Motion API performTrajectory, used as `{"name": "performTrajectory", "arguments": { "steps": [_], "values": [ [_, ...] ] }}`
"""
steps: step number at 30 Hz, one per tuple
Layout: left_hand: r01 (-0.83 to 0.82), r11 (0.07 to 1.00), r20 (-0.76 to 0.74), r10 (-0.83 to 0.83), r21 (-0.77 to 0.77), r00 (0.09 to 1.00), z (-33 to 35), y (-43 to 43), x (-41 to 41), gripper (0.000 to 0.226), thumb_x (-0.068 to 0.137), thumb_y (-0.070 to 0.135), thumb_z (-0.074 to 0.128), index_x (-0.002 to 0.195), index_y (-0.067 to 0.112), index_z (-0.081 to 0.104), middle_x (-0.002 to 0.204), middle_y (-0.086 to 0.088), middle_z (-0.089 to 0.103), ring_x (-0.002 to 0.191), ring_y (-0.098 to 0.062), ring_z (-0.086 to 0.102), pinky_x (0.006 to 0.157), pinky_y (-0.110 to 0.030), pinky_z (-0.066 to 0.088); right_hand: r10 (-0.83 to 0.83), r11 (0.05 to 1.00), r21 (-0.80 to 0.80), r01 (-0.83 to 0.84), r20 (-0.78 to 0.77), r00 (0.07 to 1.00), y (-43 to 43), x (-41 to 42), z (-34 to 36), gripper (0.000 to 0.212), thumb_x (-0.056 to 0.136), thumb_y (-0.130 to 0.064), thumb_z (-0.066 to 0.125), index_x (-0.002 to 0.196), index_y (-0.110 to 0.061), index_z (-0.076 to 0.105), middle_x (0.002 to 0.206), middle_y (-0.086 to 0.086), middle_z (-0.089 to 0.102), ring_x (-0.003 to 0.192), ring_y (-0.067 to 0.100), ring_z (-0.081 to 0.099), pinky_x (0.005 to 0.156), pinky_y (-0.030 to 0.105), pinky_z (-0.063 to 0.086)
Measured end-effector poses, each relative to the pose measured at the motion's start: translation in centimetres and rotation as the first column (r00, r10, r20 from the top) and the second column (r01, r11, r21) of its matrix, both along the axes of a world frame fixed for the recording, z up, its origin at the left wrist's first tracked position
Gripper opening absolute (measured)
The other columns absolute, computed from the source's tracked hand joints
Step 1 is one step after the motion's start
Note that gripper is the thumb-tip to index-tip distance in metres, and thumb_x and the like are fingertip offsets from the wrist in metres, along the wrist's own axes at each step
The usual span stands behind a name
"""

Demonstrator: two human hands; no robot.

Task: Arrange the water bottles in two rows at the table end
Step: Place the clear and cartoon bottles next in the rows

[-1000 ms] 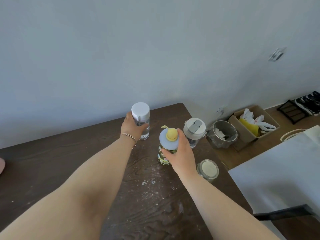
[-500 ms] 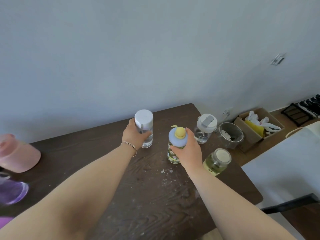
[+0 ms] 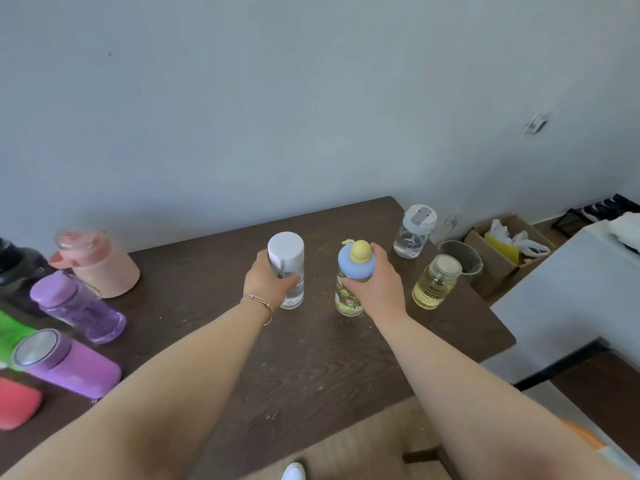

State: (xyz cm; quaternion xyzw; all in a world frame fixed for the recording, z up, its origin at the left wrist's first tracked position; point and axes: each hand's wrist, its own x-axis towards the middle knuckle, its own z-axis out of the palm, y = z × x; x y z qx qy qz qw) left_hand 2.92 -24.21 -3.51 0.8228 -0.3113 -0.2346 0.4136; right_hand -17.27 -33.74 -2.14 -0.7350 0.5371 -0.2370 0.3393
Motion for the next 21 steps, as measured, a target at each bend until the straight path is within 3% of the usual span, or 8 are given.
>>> {"name": "performTrajectory", "arguments": {
  "steps": [12,21],
  "values": [
    [-0.197,0.98,0.05,0.198,-0.014,0.979,2.3,12.1,-5.8,0.068,0.07,0.034,0.082,0.126,0.019,0.045,0.106,0.001,0.06,0.095,-0.023,0.057,0.078,-0.032,0.047,0.167,0.986,0.0,-0.167,0.051,0.985,6.9,-3.5,0.6,0.091,0.082,-0.035,0.091,0.157,-0.028,0.04,0.143,0.003,0.062,0.131,0.031,0.06,0.1,0.043,0.052],
    [-0.296,0.955,0.056,0.296,-0.012,0.953,1.8,19.6,-5.3,0.067,0.069,0.034,0.083,0.122,0.017,0.046,0.11,0.0,0.06,0.096,-0.023,0.057,0.078,-0.032,0.045,0.278,0.96,0.008,-0.279,0.052,0.959,12.9,-1.1,0.1,0.091,0.082,-0.035,0.091,0.157,-0.029,0.039,0.14,0.003,0.062,0.128,0.029,0.061,0.099,0.043,0.054]
  ]
}}
